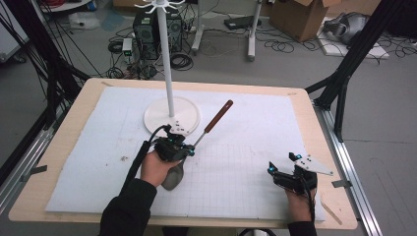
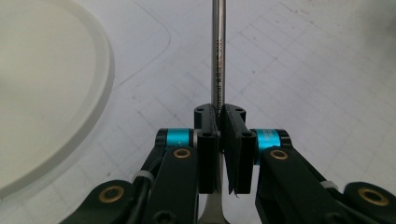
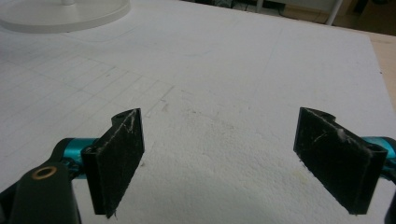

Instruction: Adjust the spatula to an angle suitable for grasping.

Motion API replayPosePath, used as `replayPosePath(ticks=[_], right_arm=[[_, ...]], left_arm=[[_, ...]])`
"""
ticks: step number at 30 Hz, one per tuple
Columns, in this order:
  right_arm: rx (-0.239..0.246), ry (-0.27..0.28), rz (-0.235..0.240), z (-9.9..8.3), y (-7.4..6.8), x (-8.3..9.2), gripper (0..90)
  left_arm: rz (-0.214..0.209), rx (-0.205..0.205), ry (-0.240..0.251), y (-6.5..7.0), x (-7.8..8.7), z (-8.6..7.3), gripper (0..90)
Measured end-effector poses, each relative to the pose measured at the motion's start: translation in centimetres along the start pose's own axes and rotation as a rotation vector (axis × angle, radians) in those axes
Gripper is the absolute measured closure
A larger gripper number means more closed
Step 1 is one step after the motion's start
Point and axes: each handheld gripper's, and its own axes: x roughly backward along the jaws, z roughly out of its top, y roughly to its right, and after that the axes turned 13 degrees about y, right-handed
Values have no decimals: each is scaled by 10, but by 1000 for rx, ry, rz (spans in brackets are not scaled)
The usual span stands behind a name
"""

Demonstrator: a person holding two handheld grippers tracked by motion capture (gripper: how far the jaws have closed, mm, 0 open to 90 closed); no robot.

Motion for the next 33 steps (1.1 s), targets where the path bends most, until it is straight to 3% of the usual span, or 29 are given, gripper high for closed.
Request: replayPosePath(ticks=[5, 9, 11, 14, 20, 25, 29, 30, 33], right_arm=[[3, -2, -6, 0, 0, 0, 147], [6, -6, -5, 0, -1, -1, 147], [10, -6, -6, 0, -1, -1, 147], [6, -4, -7, 0, -1, -1, 147], [10, -6, -8, 0, -1, -1, 147], [9, -2, -10, 0, 0, -1, 147], [8, -4, -12, 0, -1, -1, 147], [9, -5, -11, 0, -1, -1, 147], [12, -5, -7, 0, -1, -1, 147]], left_arm=[[-35, -30, -13, -7, 21, -12, 839], [-60, -27, -16, -13, 32, -24, 838], [-88, -40, -42, -13, 31, -27, 838], [-94, -49, -68, -8, 25, -31, 837], [-59, -38, -144, -5, 12, -36, 836], [-40, -25, -178, -6, 4, -41, 835], [-49, -11, -152, -9, 7, -42, 829], [-56, -5, -120, -10, 10, -41, 811], [-29, 34, 20, -16, 29, -39, 504]])
